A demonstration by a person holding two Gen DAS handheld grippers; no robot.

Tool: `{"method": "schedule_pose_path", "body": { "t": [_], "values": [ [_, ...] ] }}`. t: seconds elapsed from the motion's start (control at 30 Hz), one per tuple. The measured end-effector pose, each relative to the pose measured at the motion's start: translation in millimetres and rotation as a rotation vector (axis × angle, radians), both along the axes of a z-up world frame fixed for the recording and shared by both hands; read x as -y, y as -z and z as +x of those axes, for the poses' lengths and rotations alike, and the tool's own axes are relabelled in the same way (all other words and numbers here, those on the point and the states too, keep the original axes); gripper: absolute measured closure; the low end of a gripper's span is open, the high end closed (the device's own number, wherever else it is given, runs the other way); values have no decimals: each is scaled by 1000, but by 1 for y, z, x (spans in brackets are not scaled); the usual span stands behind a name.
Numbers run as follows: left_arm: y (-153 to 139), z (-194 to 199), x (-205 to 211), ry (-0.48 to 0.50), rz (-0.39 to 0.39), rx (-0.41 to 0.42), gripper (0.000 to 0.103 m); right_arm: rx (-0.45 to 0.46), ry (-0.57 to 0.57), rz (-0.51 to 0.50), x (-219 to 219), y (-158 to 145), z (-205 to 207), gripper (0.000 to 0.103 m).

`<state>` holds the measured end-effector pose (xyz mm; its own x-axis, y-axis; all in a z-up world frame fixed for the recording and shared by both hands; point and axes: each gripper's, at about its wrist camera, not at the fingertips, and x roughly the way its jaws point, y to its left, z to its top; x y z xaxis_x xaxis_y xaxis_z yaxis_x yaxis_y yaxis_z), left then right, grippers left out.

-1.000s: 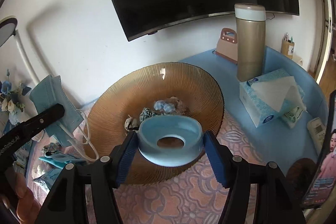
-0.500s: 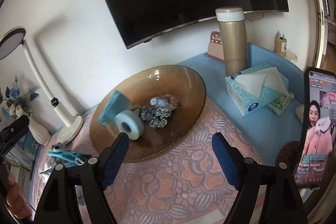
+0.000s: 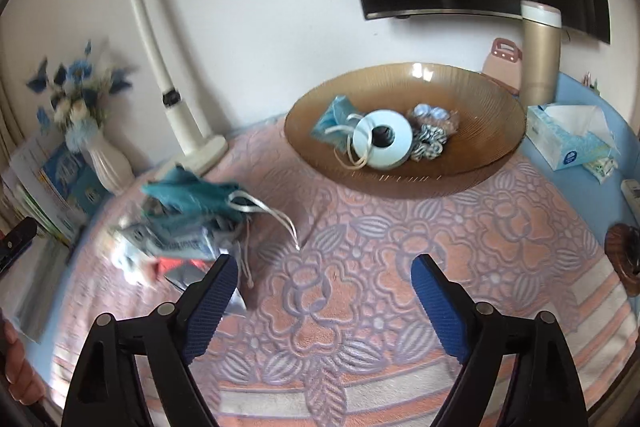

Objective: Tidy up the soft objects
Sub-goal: 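Carry mask and tape roll into the amber bowl and release both, then grasp the clear printed bag with the left gripper while the right grasps the wipes packet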

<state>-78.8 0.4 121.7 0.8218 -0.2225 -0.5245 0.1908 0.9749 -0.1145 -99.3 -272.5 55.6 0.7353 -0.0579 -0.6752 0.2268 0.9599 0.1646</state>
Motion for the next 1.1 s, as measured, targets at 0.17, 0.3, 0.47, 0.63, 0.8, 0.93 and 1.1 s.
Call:
{"method": "schedule_pose_path", "body": {
  "t": [0.17, 0.3, 0.47, 0.63, 0.8, 0.93, 1.1],
  "values": [
    [81, 18, -15, -68, 134, -122, 19, -106, -9, -76, -18, 43, 12, 15],
    [101, 30, -30, -62, 44, -216, 19, -119, -10, -13, -6, 49, 14, 15],
    [105, 36, -51, -56, -75, -247, 19, -119, -9, 62, 4, 54, 15, 15],
    [103, 32, -50, -62, -74, -224, 19, -125, -17, 53, 3, 54, 16, 13],
    [101, 30, -48, -69, -68, -215, 19, -111, -17, 66, 3, 51, 14, 14],
    [91, 31, -60, -91, -101, -252, 19, -93, -83, 62, -13, 30, 13, 14],
    [48, 42, -77, -113, -127, -243, 19, -23, -270, -41, -71, -21, 26, 14]
  ]
}}
